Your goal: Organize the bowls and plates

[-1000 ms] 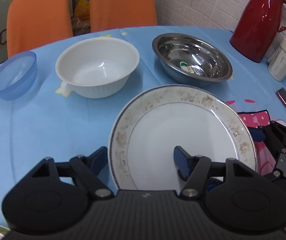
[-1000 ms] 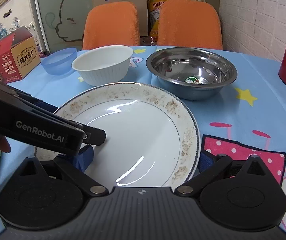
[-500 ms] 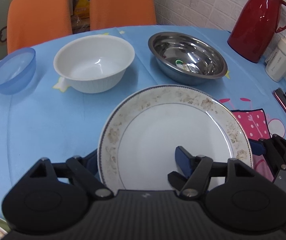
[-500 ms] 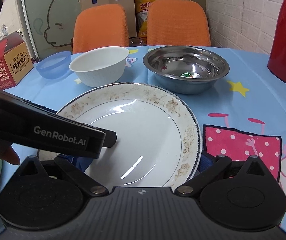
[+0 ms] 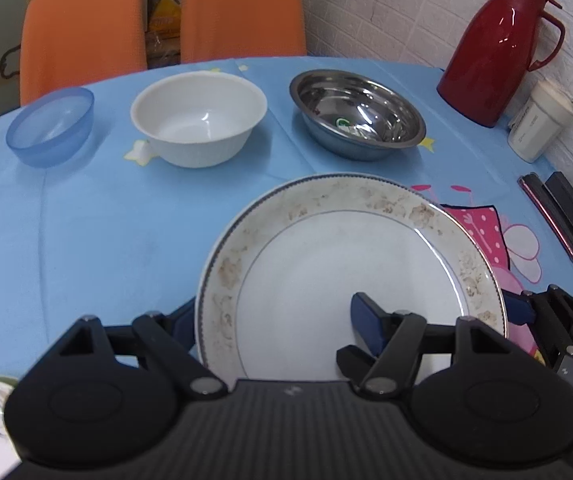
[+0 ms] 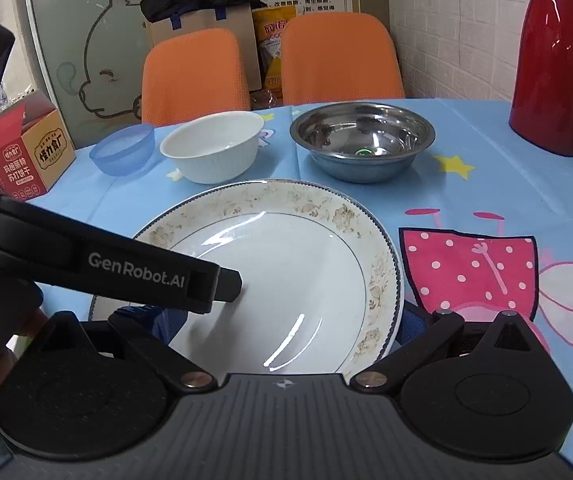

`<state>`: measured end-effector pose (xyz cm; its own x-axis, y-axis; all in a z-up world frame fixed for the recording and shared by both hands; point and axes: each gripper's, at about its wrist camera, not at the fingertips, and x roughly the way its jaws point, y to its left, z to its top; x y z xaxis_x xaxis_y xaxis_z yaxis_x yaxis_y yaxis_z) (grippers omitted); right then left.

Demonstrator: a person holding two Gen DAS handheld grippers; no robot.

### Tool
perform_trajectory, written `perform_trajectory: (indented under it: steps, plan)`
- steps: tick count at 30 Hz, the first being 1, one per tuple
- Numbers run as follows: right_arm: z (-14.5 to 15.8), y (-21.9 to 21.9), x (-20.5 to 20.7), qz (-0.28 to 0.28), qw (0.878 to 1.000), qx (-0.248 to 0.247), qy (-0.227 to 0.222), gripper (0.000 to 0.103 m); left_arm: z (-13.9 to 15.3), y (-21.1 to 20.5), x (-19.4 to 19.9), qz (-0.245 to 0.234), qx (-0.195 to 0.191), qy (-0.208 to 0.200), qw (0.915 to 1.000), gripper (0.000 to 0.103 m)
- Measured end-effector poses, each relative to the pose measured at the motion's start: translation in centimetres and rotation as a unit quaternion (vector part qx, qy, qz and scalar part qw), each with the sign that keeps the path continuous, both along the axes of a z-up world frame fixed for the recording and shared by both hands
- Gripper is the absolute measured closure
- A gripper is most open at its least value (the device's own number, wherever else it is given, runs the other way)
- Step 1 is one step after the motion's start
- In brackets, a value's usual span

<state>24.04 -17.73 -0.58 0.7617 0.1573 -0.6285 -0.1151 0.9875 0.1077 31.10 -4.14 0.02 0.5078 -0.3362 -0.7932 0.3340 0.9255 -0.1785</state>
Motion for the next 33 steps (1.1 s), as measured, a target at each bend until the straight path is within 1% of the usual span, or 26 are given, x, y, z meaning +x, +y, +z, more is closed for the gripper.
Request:
perform_trajectory:
  steps: [3, 6, 10, 14, 19, 22, 27, 30, 33]
  plan:
    - [0.7, 1.5, -1.2, 0.005, 1.000, 0.006, -0.008, 0.012, 1.1, 1.9, -1.3, 0.012, 0.005, -0.010, 0.9999, 0.035]
    - [1.5, 3.7, -2.1, 0.021, 1.000, 0.012, -0.015, 0.012, 2.4, 5.1, -2.7, 0.034, 0.007, -0.015, 0.9993, 0.035]
    - [2.7, 7.7, -3.4, 0.057, 0.998, 0.025, -0.029, 0.012, 4.2, 9.9, -4.9, 0.069, 0.016, -0.030, 0.9970, 0.035]
    - [3.1, 11.9, -4.7, 0.100, 0.994, 0.034, -0.032, 0.012, 4.8, 14.7, -7.4, 0.110, 0.024, -0.031, 0.9931, 0.035]
    - [2.6, 15.9, -6.3, 0.144, 0.989, 0.040, -0.015, 0.012, 4.2, 18.6, -9.8, 0.147, 0.035, -0.028, 0.9882, 0.035]
    - [2.2, 17.5, -6.9, 0.159, 0.987, 0.039, -0.005, 0.012, 3.5, 20.3, -10.7, 0.159, 0.028, -0.023, 0.9866, 0.035]
    - [1.3, 18.6, -7.1, 0.169, 0.985, 0.032, 0.012, 0.012, 1.9, 21.6, -11.0, 0.168, 0.013, -0.006, 0.9857, 0.035]
    - [0.8, 18.7, -7.0, 0.173, 0.984, 0.033, 0.024, 0.012, 1.4, 21.6, -10.9, 0.171, 0.015, -0.014, 0.9851, 0.035]
    - [0.7, 19.0, -7.0, 0.177, 0.984, 0.024, 0.021, 0.013, 0.6, 22.1, -10.7, 0.174, -0.001, 0.001, 0.9847, 0.035]
